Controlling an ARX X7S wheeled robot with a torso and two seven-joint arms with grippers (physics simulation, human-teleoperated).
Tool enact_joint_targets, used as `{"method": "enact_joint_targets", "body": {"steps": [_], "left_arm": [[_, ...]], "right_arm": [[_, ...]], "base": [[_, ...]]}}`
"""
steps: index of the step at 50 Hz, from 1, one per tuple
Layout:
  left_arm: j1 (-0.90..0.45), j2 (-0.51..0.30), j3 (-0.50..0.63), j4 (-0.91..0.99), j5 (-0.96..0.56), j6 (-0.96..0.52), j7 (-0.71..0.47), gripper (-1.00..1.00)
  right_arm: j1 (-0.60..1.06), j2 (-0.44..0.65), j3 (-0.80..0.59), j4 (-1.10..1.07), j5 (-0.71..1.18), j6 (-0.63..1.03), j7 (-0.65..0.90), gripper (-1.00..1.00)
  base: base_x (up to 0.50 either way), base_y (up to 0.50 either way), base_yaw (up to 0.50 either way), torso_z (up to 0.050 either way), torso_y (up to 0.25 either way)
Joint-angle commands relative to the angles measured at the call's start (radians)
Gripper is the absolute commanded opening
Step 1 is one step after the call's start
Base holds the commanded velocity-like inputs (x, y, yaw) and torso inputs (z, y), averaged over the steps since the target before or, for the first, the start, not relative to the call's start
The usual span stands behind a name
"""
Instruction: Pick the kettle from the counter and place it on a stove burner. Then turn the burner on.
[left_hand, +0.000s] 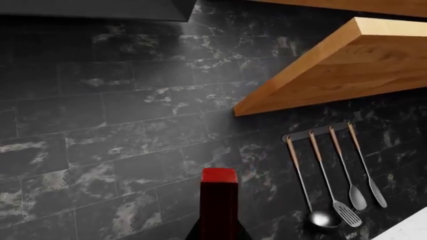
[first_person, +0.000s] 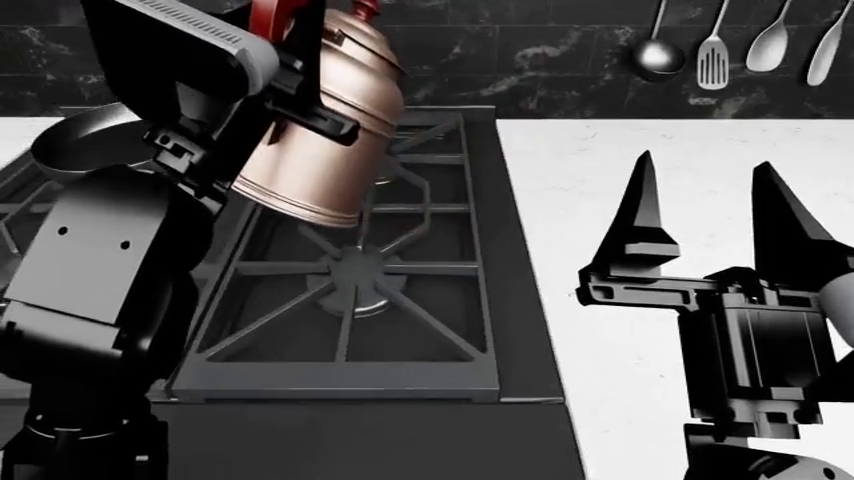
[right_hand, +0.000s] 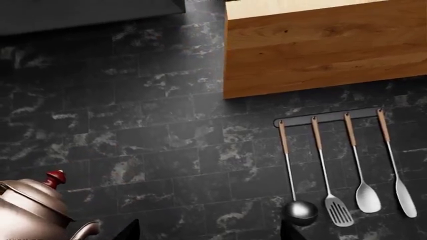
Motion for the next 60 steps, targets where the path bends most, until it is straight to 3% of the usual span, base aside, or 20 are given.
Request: {"method": "enact_joint_targets", "body": {"steps": [1, 17, 28, 60], "left_arm": [[-0.053, 0.038, 0.017, -0.082, 0.003, 0.045, 0.001, -1.00], [-0.075, 0.122, 0.057, -0.261, 0.022, 0.168, 0.019, -1.00], [-0.056, 0.142, 0.073, -0.277, 0.011, 0.189, 0.018, -1.00], [0.048, 0.116, 0.081, -0.221, -0.027, 0.212, -0.006, -1.00]], "right_arm": [[-0.004, 0.001, 0.001, 0.011, 0.010, -0.024, -0.006, 1.00], [-0.001, 0.003, 0.003, 0.028, 0.020, -0.038, -0.005, 1.00], [-0.003, 0.006, 0.001, 0.030, 0.022, -0.044, -0.003, 1.00], [0.000, 0.016, -0.008, 0.031, 0.030, -0.046, 0.011, 1.00]], "base": [[0.00, 0.00, 0.00, 0.000, 0.000], [0.00, 0.00, 0.00, 0.000, 0.001], [0.00, 0.00, 0.00, 0.001, 0.001], [0.00, 0.00, 0.00, 0.000, 0.001]]}}
